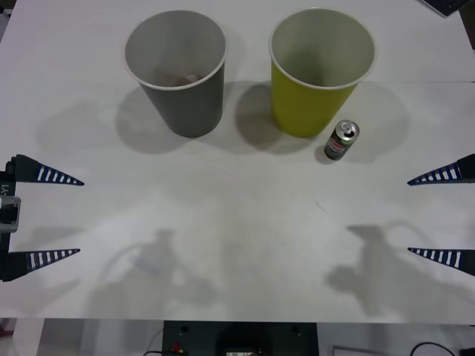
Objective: Put the can into the green bin and the plastic bottle into the gray bin
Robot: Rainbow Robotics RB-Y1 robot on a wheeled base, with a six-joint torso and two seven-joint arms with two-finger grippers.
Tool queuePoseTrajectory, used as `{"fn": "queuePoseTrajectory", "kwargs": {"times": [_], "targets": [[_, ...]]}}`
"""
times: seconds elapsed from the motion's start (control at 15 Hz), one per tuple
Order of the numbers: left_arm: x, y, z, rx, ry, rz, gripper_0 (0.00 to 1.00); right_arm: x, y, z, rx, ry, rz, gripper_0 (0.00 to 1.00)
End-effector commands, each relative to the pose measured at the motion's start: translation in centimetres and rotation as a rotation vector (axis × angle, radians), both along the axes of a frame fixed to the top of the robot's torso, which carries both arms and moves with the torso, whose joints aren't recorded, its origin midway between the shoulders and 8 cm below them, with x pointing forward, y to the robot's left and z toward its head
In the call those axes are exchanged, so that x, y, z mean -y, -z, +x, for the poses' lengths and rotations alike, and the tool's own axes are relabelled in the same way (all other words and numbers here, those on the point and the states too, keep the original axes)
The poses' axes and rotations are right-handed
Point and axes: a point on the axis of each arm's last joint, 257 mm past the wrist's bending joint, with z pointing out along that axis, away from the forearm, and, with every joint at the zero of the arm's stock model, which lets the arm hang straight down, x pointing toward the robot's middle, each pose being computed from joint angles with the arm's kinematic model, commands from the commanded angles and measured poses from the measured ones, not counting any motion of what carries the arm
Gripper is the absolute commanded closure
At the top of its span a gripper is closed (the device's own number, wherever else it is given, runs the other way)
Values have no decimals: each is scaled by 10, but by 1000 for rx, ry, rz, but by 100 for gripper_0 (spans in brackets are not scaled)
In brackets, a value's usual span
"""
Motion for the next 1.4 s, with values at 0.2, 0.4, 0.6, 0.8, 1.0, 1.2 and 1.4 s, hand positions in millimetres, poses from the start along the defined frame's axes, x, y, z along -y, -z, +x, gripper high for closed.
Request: {"fn": "queuePoseTrajectory", "kwargs": {"times": [0.2,0.4,0.6,0.8,1.0,1.2,1.4], "targets": [[0,0,0,0,0,0,0,-1,0,0,-4,9,23,0],[0,0,0,0,0,0,0,-2,-5,2,5,16,39,0],[0,0,0,0,0,0,0,-1,-6,8,22,37,49,0],[0,0,0,0,0,0,0,-6,-2,15,31,65,73,0],[0,0,0,0,0,0,0,-6,-1,18,34,76,78,0],[0,0,0,0,0,0,0,-1,0,21,28,89,90,0],[0,0,0,0,0,0,0,-10,2,23,16,112,144,0]]}}
